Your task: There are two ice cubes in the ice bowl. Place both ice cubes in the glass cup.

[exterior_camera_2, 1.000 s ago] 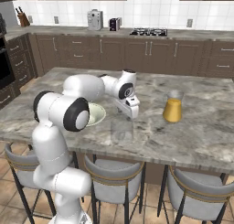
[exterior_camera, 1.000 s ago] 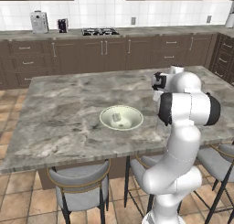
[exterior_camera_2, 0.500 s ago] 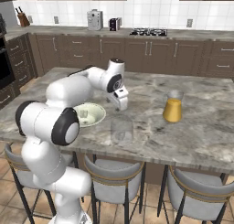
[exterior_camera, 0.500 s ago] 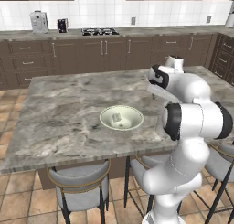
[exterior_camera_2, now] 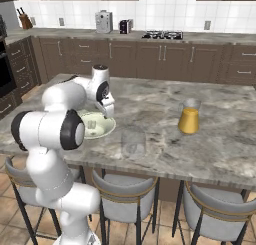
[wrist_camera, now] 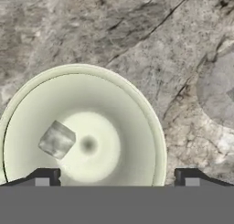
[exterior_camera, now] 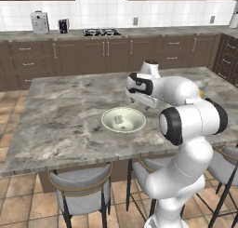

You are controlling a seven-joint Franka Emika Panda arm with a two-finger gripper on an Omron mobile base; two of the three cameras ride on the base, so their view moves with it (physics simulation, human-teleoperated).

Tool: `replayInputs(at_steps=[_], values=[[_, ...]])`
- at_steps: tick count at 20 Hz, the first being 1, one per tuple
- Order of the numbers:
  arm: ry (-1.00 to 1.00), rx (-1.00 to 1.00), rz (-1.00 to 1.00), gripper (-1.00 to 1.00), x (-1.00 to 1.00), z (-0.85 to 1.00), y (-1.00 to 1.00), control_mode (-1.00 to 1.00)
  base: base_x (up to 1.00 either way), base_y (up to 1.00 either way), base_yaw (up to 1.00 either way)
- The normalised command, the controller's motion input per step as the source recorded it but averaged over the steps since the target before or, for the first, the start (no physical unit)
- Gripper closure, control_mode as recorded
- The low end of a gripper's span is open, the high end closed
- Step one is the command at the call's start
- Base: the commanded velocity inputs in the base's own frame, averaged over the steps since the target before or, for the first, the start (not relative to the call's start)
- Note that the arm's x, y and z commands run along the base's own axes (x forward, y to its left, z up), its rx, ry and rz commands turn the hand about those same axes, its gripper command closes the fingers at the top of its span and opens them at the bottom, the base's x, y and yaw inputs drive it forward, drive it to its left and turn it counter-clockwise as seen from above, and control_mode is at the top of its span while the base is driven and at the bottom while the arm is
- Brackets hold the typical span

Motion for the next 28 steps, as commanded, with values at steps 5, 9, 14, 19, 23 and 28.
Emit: replayInputs(at_steps=[5,9,14,19,23,28], values=[[0.07,0.05,0.06,-1.0,0.46,-0.34,0.39,-1.0,0.0,0.0,0.0],[0.06,0.03,0.39,-1.0,0.22,-0.31,0.01,-1.0,0.0,0.0,0.0],[-0.04,0.0,0.46,-1.0,0.25,-0.33,0.01,-1.0,0.0,0.0,0.0],[-0.27,-0.04,0.33,-1.0,0.16,-0.34,0.29,-1.0,0.0,0.0,0.0],[-0.1,0.0,0.15,-1.0,0.21,-0.45,0.45,-1.0,0.0,0.0,0.0],[0.02,-0.01,0.07,-1.0,0.09,-0.37,0.32,-1.0,0.0,0.0,0.0]])
